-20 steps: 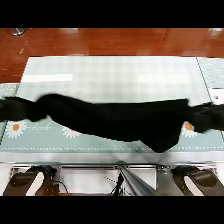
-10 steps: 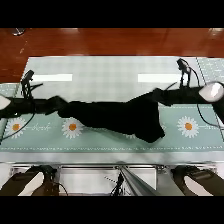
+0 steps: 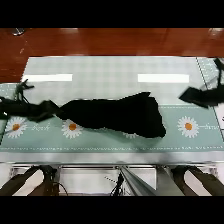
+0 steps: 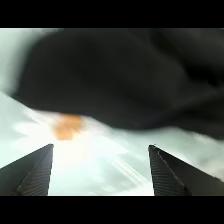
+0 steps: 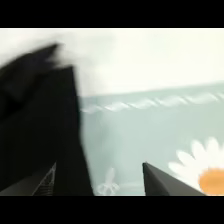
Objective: Fold the shirts.
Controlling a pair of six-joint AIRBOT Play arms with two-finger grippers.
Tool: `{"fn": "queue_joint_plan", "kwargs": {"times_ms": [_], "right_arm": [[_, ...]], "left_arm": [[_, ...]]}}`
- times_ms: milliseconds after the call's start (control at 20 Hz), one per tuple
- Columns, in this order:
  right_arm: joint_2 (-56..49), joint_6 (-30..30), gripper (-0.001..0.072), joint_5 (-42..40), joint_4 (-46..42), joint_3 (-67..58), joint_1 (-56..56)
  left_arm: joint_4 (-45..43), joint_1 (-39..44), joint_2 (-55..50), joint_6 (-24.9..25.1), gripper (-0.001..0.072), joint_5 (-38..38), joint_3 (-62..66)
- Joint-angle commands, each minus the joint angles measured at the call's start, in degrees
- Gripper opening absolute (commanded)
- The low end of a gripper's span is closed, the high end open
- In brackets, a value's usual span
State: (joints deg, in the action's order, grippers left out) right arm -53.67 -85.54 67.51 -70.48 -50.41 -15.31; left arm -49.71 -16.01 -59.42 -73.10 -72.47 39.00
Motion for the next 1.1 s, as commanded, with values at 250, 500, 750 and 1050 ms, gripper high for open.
{"fn": "queue_joint_plan", "kwargs": {"times_ms": [250,500,750,1050], "right_arm": [[13.1,4.4,0.0619,-7.1,16.0,29.2,-4.8],[13.0,4.1,0.0619,-9.0,16.3,29.2,-0.6],[13.0,1.8,0.0619,-10.9,16.3,29.2,5.0],[13.0,0.6,0.0619,-17.8,15.1,29.2,8.1]], "left_arm": [[22.1,21.2,-3.0,3.1,0.0697,21.6,-18.5],[35.2,28.1,-9.7,7.0,0.0697,30.1,-15.4],[36.1,31.9,-18.0,7.5,0.0687,29.0,-5.9],[36.0,31.6,-20.1,11.1,0.0025,22.8,0.5]]}}
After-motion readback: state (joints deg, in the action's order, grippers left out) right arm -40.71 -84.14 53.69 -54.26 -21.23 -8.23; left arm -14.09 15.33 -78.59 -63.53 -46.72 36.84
